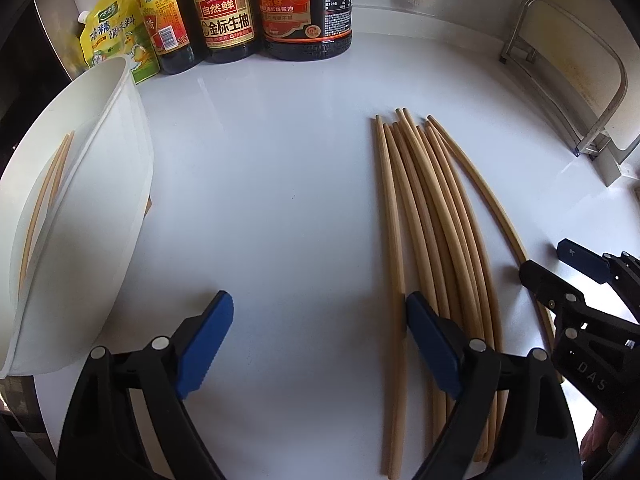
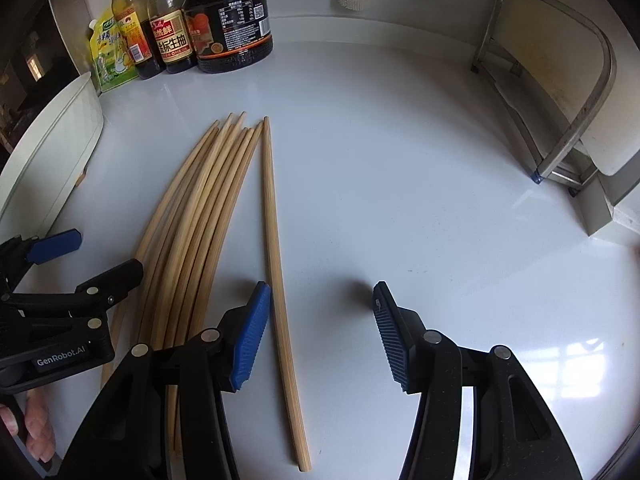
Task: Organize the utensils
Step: 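Close the right tool on a single wooden chopstick and lift it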
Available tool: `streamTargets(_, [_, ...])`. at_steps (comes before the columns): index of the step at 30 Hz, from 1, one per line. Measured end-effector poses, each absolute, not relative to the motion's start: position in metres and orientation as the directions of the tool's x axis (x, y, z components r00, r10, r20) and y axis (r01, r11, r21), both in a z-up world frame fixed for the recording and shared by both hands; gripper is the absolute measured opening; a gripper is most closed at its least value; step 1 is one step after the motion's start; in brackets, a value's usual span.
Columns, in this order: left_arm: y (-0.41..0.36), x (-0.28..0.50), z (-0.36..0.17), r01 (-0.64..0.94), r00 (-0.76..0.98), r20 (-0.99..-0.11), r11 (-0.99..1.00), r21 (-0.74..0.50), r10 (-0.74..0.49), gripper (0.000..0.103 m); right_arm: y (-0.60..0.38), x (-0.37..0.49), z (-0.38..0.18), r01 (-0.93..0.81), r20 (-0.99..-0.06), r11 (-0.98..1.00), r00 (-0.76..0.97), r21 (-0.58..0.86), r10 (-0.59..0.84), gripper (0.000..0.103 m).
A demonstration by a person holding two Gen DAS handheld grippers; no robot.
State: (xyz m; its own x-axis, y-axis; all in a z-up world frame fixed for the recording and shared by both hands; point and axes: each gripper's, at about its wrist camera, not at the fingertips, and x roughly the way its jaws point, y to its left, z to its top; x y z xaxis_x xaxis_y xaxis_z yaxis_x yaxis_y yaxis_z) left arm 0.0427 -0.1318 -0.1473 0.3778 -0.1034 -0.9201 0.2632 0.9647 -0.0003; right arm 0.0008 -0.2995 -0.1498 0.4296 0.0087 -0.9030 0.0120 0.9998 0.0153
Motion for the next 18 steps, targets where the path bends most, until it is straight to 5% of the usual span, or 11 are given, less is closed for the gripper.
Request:
streamTargets(4, [-0.136,0.043,-0.146,0.286,0.382,-0.917,0.958,-0.002,-0.116,0.076,-0.298,0.006,-0.151,0.012,-0.896,1.000,0.445,0.014,0.007,0.051])
streamTargets(8, [-0.141,0.042,-0.143,0.310,0.385,-0.914,0.951,-0.006,-0.131,0.055,-0.293,0.009,-0.150,-0.002,-0.896,1.000,0.443,0.030,0.028,0.045])
streamTargets(10, [-0.143,0.042,-0.141,0.323,0.382,-0.914,0.946,-0.009,-0.139,0.038,-0.290,0.007,-0.149,-0.009,-0.895,1.000,0.444,0.029,0.030,0.025])
streamTargets(12, [-0.145,0.043,-0.140,0.335,0.371,-0.916,0.942,-0.019,-0.151,0.010,-0.286,0.008,-0.148,-0.017,-0.898,0.999,0.439,0.032,0.036,0.007])
streamTargets(18, [-0.141,0.046,-0.140,0.348,0.340,-0.925,0.936,-0.045,-0.171,0.007,-0.284,0.010,-0.147,0.004,-0.903,0.996,0.422,0.089,0.079,0.006])
